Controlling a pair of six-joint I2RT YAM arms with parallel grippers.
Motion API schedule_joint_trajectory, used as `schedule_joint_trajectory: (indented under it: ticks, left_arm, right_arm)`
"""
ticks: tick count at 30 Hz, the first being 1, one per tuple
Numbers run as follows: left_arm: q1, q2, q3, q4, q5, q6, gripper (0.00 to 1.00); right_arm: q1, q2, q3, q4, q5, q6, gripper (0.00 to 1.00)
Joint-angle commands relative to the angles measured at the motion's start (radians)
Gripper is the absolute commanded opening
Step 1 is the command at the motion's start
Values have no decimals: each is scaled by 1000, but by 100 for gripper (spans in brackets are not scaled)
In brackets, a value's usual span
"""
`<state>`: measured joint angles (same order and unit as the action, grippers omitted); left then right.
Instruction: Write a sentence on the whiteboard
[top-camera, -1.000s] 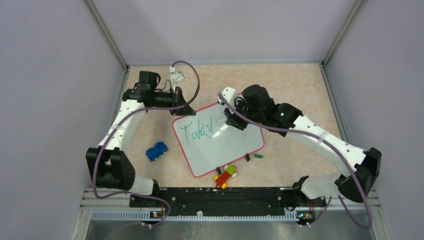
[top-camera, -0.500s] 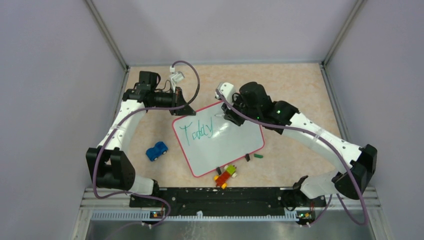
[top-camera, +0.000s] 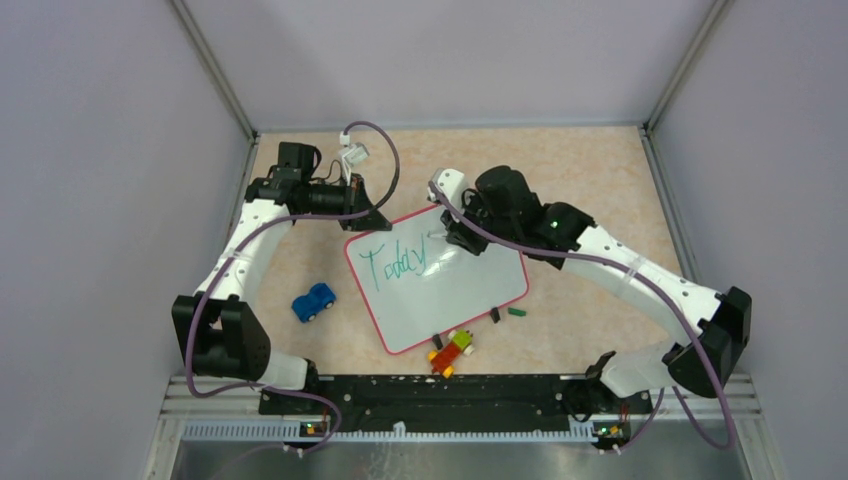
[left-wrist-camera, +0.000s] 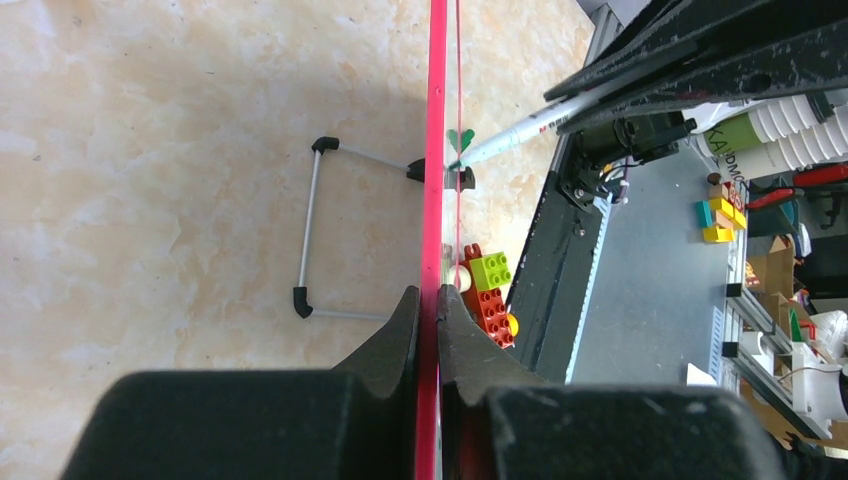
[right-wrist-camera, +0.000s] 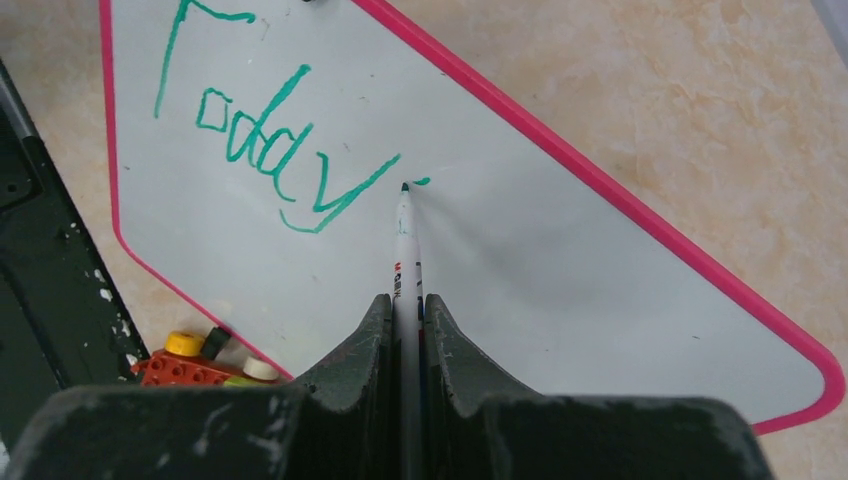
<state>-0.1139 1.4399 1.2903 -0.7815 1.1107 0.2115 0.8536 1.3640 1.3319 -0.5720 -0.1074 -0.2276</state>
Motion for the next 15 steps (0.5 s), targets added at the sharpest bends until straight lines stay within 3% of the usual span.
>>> schedule_joint_trajectory:
  ticks: [1, 8, 15]
  left_arm:
    - [-12, -12, -13, -32, -4, -1, 0]
    - [-12, -17, -13, -32, -8, -3, 0]
    - [-12, -14, -15, -33, -8, -2, 0]
  right_arm:
    - [27, -11, 8, -18, -76, -11, 0]
    - [13, -60, 10, -38, -133, -7, 0]
    - [-13, -88, -58, -28, -46, -18, 0]
